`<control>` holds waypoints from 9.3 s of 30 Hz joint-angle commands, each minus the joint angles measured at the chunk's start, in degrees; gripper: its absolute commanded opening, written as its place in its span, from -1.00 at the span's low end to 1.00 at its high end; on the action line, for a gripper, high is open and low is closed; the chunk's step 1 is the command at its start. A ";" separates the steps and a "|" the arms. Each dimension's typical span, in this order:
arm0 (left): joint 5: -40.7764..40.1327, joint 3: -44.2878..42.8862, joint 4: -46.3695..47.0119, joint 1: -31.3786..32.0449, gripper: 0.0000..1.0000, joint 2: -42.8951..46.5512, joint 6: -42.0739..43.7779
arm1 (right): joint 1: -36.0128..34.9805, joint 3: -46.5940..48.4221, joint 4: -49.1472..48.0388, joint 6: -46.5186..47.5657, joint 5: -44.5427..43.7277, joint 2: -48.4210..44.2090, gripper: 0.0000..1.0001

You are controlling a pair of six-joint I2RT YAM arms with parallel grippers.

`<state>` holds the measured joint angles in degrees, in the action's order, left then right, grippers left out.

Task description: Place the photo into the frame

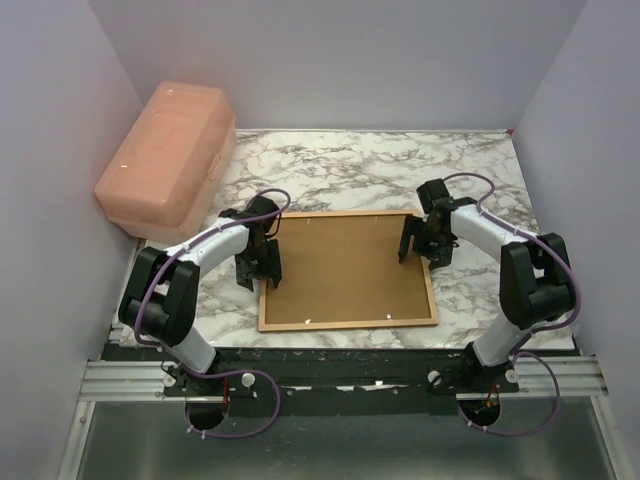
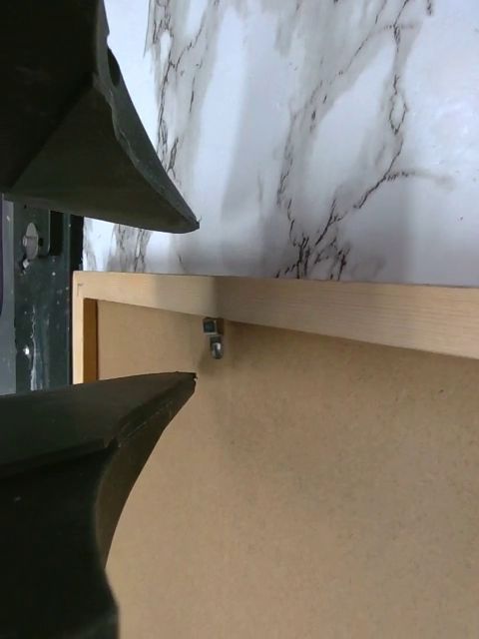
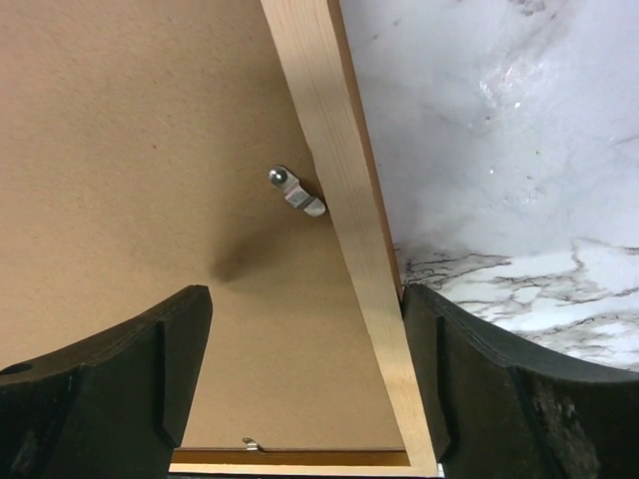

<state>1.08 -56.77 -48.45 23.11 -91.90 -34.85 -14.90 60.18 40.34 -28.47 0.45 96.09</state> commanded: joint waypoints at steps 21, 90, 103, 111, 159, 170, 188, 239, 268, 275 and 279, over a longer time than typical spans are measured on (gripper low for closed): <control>7.49 -1.33 0.38 -1.79 0.22 4.65 0.66 | 4.47 6.11 -2.66 2.13 -4.26 6.68 0.17; -9.86 -1.03 16.93 30.15 0.95 23.97 20.39 | 1.06 -3.81 10.88 0.16 15.79 -9.67 -0.99; -21.46 -12.37 18.56 42.04 0.91 7.89 33.73 | 1.02 5.94 22.18 1.33 21.21 -12.20 -0.99; -24.73 -13.41 20.99 46.87 0.87 3.13 40.46 | 1.06 10.40 25.68 1.84 25.32 -12.22 -0.99; -46.36 -9.50 28.01 48.18 -1.00 8.38 52.33 | 1.07 31.56 20.62 3.38 25.49 -16.87 0.63; -44.69 -11.88 17.81 48.23 -1.00 18.54 47.20 | 1.03 29.85 -1.06 15.14 16.67 -26.79 0.69; -32.35 -18.54 6.92 48.27 -1.00 26.85 37.89 | 1.03 -2.57 -47.06 61.33 60.04 -41.83 0.99; -39.73 -22.20 2.99 48.20 0.37 29.44 35.19 | -12.34 9.83 -48.45 65.46 84.45 -19.36 -0.75; -32.94 -37.35 1.93 45.74 0.97 26.66 26.47 | -11.58 0.07 -59.07 21.60 56.93 -34.05 -0.99; -19.55 -36.64 -0.33 39.49 0.97 23.61 15.78 | -11.03 -8.60 -60.89 9.74 32.22 -39.65 -0.99; -11.21 -33.44 -0.60 34.04 0.96 23.22 9.11 | -10.90 -14.24 -61.18 7.50 16.20 -43.65 -0.99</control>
<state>-22.13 -93.06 -47.00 61.10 -68.20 -16.60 -25.98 50.26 -19.73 -12.62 37.76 55.66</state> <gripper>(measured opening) 0.984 0.322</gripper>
